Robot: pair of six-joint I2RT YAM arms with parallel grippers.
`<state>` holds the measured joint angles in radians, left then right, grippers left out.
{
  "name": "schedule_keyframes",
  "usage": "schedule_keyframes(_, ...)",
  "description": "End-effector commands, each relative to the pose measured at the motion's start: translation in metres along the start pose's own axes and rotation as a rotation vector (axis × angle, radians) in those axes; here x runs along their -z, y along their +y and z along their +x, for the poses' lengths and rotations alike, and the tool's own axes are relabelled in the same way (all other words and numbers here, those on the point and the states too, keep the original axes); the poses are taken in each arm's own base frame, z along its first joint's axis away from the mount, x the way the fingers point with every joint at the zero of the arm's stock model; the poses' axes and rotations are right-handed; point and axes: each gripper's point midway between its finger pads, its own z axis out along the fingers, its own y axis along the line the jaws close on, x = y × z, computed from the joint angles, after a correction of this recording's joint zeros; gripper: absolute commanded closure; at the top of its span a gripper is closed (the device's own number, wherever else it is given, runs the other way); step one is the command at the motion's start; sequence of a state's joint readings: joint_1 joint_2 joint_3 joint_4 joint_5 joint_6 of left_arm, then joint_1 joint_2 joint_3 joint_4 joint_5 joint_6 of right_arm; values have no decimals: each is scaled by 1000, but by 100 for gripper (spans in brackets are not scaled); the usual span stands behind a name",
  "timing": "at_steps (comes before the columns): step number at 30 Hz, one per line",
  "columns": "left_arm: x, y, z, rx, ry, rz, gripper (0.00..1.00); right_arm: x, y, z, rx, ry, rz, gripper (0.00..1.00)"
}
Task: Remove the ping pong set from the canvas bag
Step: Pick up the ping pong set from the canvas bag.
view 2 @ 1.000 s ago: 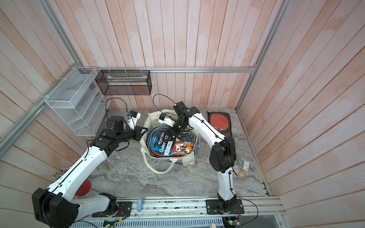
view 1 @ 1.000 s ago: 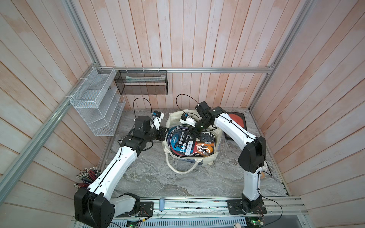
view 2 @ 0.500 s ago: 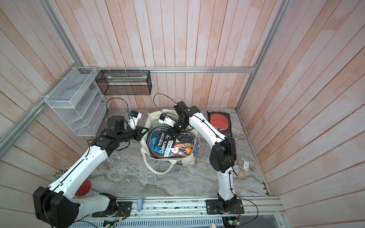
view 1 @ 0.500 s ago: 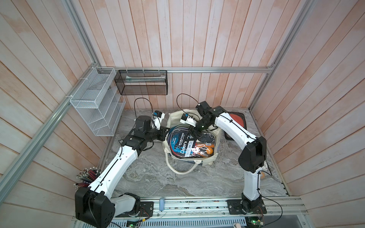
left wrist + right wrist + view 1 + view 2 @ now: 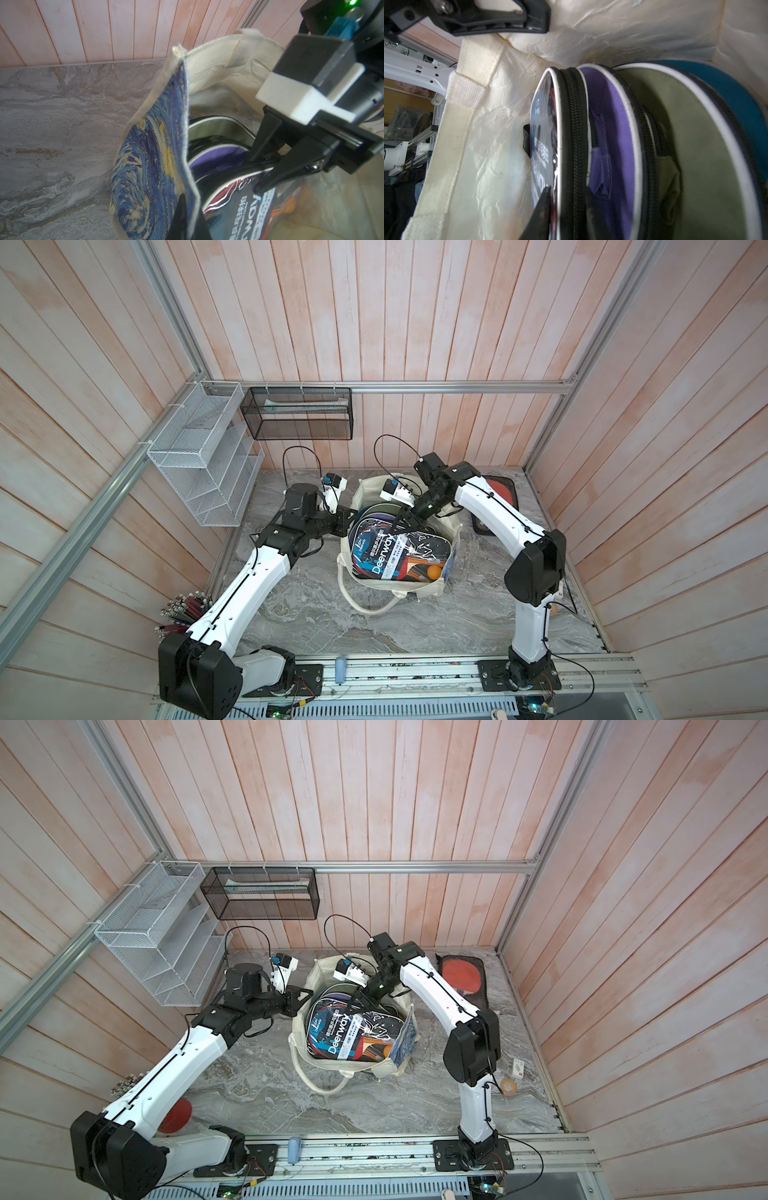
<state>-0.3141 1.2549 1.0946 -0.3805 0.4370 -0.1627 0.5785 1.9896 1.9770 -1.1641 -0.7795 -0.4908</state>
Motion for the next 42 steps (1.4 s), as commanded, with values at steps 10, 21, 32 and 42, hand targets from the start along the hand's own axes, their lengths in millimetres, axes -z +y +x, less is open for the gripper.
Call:
schedule_keyframes(10,9,-14,-36,-50,-129,42,100,9,-9,3,23,6,90,100)
schedule_keyframes(21,4,-8,-36,-30,-125,22,100,53,-12,-27,88,-150,132,100)
schedule_keyframes(32,-2,-6,-41,-19,-125,24,100,99,-11,-58,168,-267,229,100)
schedule_keyframes(42,-5,-7,-41,-14,-124,32,100,129,-4,-76,218,-322,307,100)
